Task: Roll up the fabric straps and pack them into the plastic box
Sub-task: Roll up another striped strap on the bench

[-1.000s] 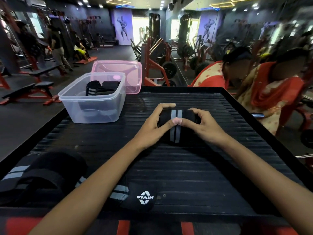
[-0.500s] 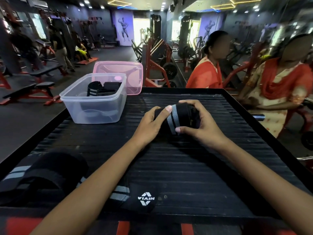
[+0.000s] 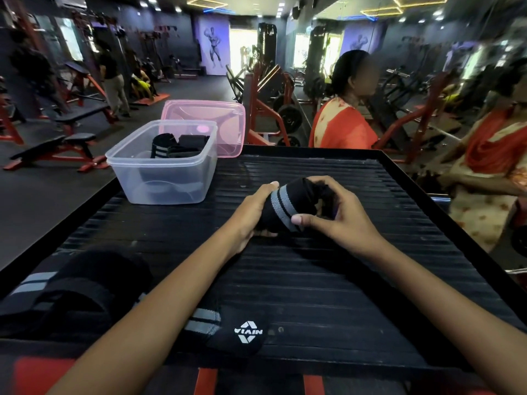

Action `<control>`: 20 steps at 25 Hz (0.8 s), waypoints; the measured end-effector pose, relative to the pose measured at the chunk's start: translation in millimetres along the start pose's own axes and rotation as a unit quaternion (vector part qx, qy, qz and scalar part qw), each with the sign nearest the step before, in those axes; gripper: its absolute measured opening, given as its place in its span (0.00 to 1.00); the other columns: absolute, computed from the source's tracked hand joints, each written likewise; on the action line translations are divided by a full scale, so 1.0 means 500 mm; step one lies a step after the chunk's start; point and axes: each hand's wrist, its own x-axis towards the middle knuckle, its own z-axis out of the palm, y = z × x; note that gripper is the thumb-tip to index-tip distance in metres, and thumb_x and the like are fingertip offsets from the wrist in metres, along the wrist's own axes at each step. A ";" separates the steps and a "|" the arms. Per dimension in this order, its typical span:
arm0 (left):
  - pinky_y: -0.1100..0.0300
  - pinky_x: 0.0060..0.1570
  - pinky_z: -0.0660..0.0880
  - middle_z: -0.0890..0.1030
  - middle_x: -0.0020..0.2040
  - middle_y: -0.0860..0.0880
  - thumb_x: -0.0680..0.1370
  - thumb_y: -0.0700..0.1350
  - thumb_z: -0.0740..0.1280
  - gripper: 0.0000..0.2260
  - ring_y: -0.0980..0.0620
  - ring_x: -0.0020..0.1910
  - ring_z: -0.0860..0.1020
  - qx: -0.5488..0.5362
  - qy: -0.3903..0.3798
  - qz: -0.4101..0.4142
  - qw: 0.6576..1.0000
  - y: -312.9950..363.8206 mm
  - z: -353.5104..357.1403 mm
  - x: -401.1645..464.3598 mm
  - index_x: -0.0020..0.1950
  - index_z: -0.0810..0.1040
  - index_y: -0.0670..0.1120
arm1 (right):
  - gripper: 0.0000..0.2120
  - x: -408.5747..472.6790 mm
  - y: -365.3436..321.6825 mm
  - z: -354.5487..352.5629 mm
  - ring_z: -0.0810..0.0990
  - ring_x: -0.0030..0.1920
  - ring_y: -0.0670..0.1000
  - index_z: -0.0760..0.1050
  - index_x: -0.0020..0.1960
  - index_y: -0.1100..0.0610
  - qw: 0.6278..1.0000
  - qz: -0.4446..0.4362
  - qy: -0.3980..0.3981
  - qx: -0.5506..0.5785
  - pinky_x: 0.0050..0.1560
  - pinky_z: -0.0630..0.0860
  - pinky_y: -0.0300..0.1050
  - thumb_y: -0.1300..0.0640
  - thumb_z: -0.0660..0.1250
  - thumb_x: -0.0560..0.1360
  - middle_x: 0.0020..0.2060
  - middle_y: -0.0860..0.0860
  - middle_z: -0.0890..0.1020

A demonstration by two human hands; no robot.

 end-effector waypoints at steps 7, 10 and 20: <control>0.56 0.44 0.80 0.82 0.49 0.48 0.76 0.48 0.70 0.15 0.51 0.44 0.82 0.102 -0.021 0.161 0.981 -0.016 0.011 -0.001 0.59 0.74 0.45 | 0.31 0.021 0.033 -0.007 0.74 0.44 0.59 0.76 0.51 0.71 0.950 0.174 0.055 0.253 0.50 0.74 0.57 0.51 0.82 0.60 0.41 0.64 0.76; 0.58 0.34 0.75 0.82 0.42 0.46 0.77 0.50 0.69 0.16 0.51 0.34 0.77 0.079 0.018 0.120 0.989 -0.013 0.005 0.001 0.56 0.75 0.41 | 0.26 0.018 0.019 -0.011 0.80 0.35 0.47 0.74 0.59 0.62 0.955 0.155 0.056 0.249 0.42 0.77 0.38 0.64 0.77 0.63 0.34 0.53 0.80; 0.67 0.22 0.59 0.76 0.31 0.45 0.77 0.54 0.65 0.12 0.56 0.22 0.65 -0.049 -0.008 0.049 0.998 -0.007 0.017 -0.003 0.45 0.79 0.46 | 0.20 0.020 -0.013 -0.018 0.78 0.43 0.45 0.78 0.56 0.55 0.997 0.001 0.060 0.054 0.50 0.76 0.37 0.72 0.73 0.68 0.42 0.51 0.79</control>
